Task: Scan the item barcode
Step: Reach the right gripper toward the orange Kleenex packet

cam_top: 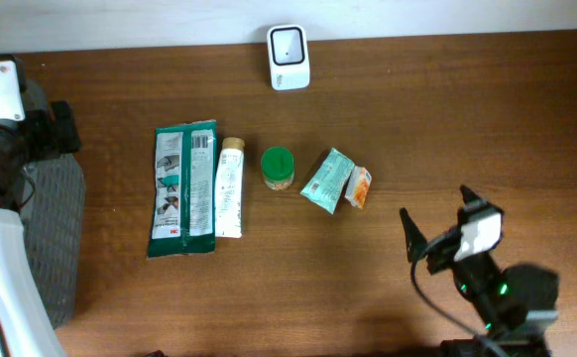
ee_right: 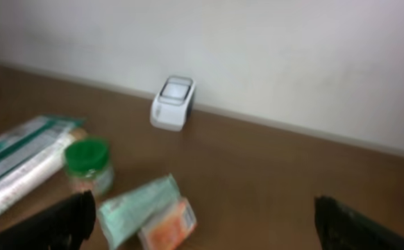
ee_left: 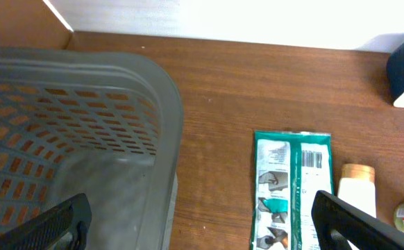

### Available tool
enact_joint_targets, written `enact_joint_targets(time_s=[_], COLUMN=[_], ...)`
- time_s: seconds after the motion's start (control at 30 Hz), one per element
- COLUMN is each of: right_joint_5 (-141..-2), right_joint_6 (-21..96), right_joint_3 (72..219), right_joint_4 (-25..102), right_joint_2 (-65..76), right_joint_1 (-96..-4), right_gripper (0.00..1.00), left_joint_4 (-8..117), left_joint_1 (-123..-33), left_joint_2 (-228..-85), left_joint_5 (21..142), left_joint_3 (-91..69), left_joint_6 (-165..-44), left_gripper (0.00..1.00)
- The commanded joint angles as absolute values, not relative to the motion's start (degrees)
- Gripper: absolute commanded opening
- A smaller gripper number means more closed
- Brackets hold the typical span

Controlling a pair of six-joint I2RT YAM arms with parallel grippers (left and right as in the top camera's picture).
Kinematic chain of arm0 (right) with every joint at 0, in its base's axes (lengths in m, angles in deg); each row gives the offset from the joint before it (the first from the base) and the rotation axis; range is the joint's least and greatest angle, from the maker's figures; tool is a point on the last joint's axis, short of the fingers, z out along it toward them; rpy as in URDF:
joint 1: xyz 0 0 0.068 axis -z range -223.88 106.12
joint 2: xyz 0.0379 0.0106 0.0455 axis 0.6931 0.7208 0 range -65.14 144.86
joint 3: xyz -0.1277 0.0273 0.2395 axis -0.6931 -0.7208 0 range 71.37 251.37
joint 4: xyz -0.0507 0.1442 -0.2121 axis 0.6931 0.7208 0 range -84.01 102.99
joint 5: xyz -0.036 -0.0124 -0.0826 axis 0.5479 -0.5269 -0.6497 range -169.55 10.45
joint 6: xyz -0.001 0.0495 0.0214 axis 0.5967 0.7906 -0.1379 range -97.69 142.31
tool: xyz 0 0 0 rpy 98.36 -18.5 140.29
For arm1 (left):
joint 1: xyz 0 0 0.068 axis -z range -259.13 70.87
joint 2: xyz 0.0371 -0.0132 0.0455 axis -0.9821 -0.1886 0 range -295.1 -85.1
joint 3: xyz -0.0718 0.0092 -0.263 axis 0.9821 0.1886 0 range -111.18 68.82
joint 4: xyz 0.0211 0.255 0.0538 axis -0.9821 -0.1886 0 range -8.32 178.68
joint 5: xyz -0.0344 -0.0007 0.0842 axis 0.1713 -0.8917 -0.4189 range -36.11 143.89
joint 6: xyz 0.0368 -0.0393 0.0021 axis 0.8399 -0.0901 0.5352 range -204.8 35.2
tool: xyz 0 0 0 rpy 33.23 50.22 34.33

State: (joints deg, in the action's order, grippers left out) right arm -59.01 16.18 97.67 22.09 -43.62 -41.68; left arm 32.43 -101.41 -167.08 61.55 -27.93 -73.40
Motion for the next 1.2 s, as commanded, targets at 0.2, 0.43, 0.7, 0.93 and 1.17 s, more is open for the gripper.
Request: enact_joint_targets(time_s=[0.2,0.43,0.7,0.93,1.17], right_joint_5=[-51.6,-43.8,-62.7,-75.6,-75.7], right_joint_6=[17.0,20.4,36.7,45.3,42.4], right_joint_3=[129.9,132.2,133.2,133.2,133.2], right_joint_4=[46.7,44.5,44.6,44.5,38.5], right_joint_2=[-11.5,3.3,12.8,18.5,19.6], right_joint_1=[-42.0,-42.4,-51.6,-59.1,-60.1], right_gripper=[0.98,0.98,0.98,0.98,0.92], left_joint_4=[32.4,32.4,32.4,32.4,32.4], left_joint_1=[-101.7,-101.7,-101.7,-101.7,-101.7], left_joint_2=[-167.1,-167.1,-167.1,-167.1,-167.1], left_joint_5=[62.5,62.5,62.5,62.5,62.5], left_joint_3=[-28.1,-28.1,-28.1,-28.1,-28.1], left_joint_6=[-72.5,-72.5,-72.5,-72.5,-72.5], left_gripper=[0.99,0.99,0.99,0.99,0.99])
